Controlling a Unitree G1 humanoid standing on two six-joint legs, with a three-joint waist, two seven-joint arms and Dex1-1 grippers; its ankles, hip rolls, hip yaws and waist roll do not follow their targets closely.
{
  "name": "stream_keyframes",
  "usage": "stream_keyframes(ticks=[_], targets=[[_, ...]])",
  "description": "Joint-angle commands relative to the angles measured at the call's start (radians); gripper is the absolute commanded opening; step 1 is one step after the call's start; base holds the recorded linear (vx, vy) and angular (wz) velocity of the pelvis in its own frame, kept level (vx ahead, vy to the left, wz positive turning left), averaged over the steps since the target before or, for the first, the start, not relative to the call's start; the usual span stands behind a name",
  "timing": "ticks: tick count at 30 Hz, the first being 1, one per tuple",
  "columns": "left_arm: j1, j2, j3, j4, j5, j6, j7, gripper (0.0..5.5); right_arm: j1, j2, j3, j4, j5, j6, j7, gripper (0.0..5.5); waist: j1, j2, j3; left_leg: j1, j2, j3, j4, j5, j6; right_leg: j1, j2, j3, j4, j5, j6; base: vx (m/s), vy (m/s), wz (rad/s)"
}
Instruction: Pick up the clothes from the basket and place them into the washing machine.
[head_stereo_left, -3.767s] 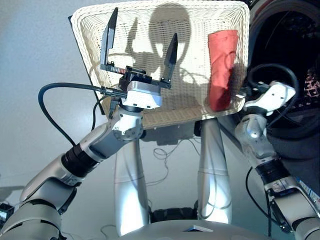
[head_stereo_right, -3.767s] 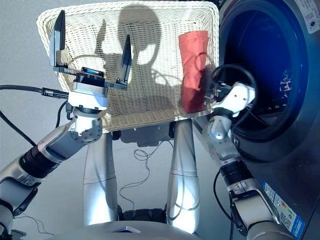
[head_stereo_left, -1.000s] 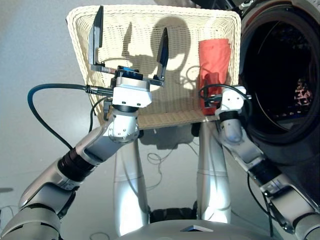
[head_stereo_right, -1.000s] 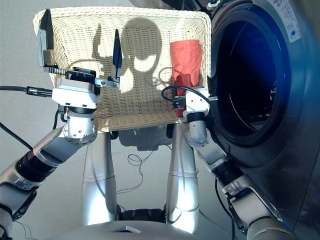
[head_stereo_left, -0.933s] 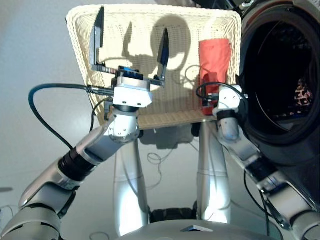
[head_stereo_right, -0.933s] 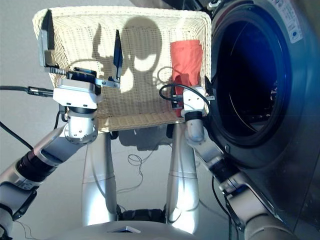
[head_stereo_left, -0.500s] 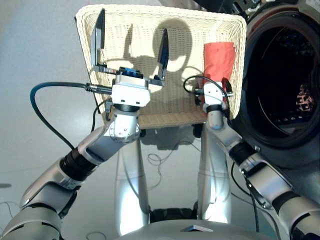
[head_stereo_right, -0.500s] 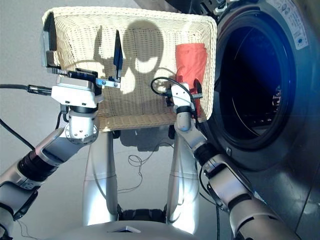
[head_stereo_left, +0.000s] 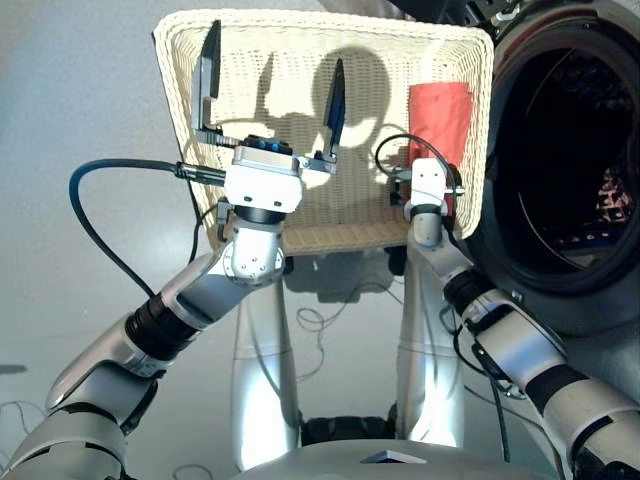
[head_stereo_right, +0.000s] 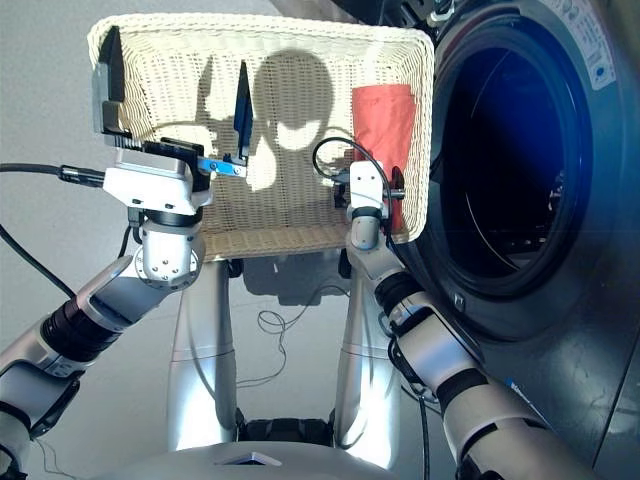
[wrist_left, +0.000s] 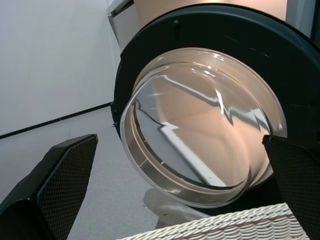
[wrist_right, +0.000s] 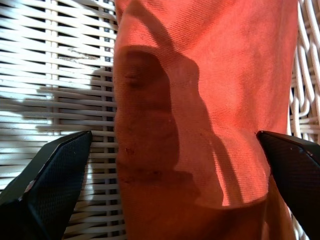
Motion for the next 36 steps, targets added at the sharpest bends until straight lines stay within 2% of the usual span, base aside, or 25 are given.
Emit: stream_keyframes(ticks=[1,7,8,9,10,16,20,21,22,24,30,31,32,33,36], targets=[[-0.039,-0.012,-0.032,-0.115,0.007,-0.048,0.001,5.50,-0.078,-0.050,-0.118,0.193,0.073,0.067,-0.066,5.50,0.035,0.083,-0.012,0.002,-0.024,0.078,0.002,-0.009,0.044,-0.035,-0.001,-0.043,-0.023,0.034,-0.012,0.000,0.000,0.000],[-0.060,-0.017,-0.045,-0.110,0.014,-0.041,0.005,5.50,-0.097,-0.067,-0.125,0.225,0.054,0.084,-0.093,5.50,0.033,0.085,-0.012,0.006,-0.024,0.078,-0.008,-0.008,0.045,-0.034,-0.004,-0.044,-0.030,0.035,-0.013,0.000,0.000,0.000],[-0.060,-0.017,-0.045,-0.110,0.013,-0.041,0.006,5.50,-0.095,-0.068,-0.125,0.221,0.056,0.083,-0.092,4.75,0.033,0.084,-0.012,0.004,-0.025,0.078,-0.009,-0.008,0.045,-0.035,-0.004,-0.044,-0.030,0.035,-0.012,0.000,0.000,0.000],[-0.060,-0.017,-0.045,-0.110,0.013,-0.041,0.006,5.50,-0.095,-0.068,-0.125,0.221,0.056,0.083,-0.092,1.25,0.033,0.084,-0.012,0.005,-0.025,0.078,-0.009,-0.008,0.045,-0.035,-0.004,-0.044,-0.030,0.035,-0.012,0.000,0.000,0.000],[-0.060,-0.017,-0.045,-0.109,0.011,-0.041,0.000,5.50,-0.089,-0.071,-0.118,0.208,0.052,0.082,-0.088,0.00,0.031,0.083,-0.012,0.003,-0.025,0.078,-0.009,-0.007,0.045,-0.036,-0.003,-0.044,-0.030,0.035,-0.013,0.000,0.000,0.000],[-0.056,-0.015,-0.037,-0.108,0.014,-0.036,-0.003,5.50,-0.067,-0.073,-0.098,0.154,0.032,0.066,-0.086,0.00,0.024,0.076,-0.012,0.008,-0.023,0.076,-0.018,-0.005,0.046,-0.031,-0.002,-0.045,-0.038,0.035,-0.014,0.000,0.000,0.000],[-0.039,-0.008,-0.018,-0.111,0.021,-0.027,-0.005,5.50,0.025,-0.088,-0.070,-0.086,0.045,0.008,-0.086,0.00,0.006,0.058,-0.012,0.009,-0.020,0.079,-0.024,-0.002,0.046,-0.033,0.002,-0.040,-0.048,0.038,-0.014,0.000,0.000,0.000],[-0.038,-0.009,-0.017,-0.112,0.021,-0.027,-0.005,5.50,0.029,-0.088,-0.069,-0.091,0.043,0.010,-0.088,0.00,0.006,0.058,-0.012,0.010,-0.020,0.079,-0.025,-0.002,0.046,-0.032,0.002,-0.039,-0.048,0.038,-0.014,0.000,0.000,0.000],[-0.028,-0.003,-0.003,-0.111,0.030,-0.019,-0.001,5.50,0.091,-0.114,-0.067,-0.248,0.047,-0.024,-0.091,0.00,-0.005,0.047,-0.012,0.007,-0.021,0.077,-0.025,0.000,0.046,-0.036,0.004,-0.038,-0.049,0.039,-0.013,0.000,0.000,0.000],[-0.016,0.003,0.007,-0.114,0.043,-0.016,0.004,5.50,0.171,-0.156,-0.077,-0.400,0.058,-0.063,-0.076,0.00,-0.016,0.036,-0.012,0.006,-0.020,0.077,-0.025,-0.001,0.047,-0.037,0.005,-0.035,-0.048,0.036,-0.010,0.000,0.000,0.000],[0.006,0.029,0.041,-0.126,0.073,-0.024,0.025,5.50,0.368,-0.219,-0.207,-0.692,0.132,-0.204,-0.021,0.00,-0.035,0.025,-0.012,-0.001,-0.026,0.080,-0.018,0.000,0.051,-0.048,0.006,-0.032,-0.037,0.036,-0.004,0.015,0.001,-0.002],[0.026,0.027,0.043,-0.132,0.072,-0.027,0.031,5.50,0.406,-0.214,-0.234,-0.702,0.144,-0.225,-0.031,0.00,-0.036,0.024,-0.012,0.026,-0.025,0.077,-0.001,-0.037,0.047,-0.023,0.006,-0.030,-0.019,0.002,0.001,0.085,0.016,-0.008],[0.032,0.030,0.049,-0.137,0.069,-0.028,0.036,5.50,0.418,-0.202,-0.264,-0.720,0.180,-0.256,-0.041,0.00,-0.039,0.024,-0.012,0.022,-0.025,0.078,-0.004,-0.033,0.048,-0.027,0.007,-0.030,-0.021,0.006,0.002,0.000,0.000,0.000],[0.032,0.034,0.057,-0.143,0.067,-0.027,0.041,5.50,0.428,-0.185,-0.303,-0.739,0.218,-0.294,-0.055,0.00,-0.042,0.022,-0.012,-0.002,-0.024,0.082,-0.014,-0.002,0.052,-0.051,0.008,-0.030,-0.034,0.036,-0.003,-0.091,0.017,-0.005],[0.048,0.041,0.067,-0.155,0.073,-0.031,0.053,5.50,0.463,-0.166,-0.394,-0.754,0.143,-0.326,-0.170,0.00,-0.049,0.022,-0.012,-0.003,-0.022,0.084,-0.007,-0.007,0.052,-0.052,0.011,-0.026,-0.030,0.037,-0.001,-0.028,0.005,-0.010]])
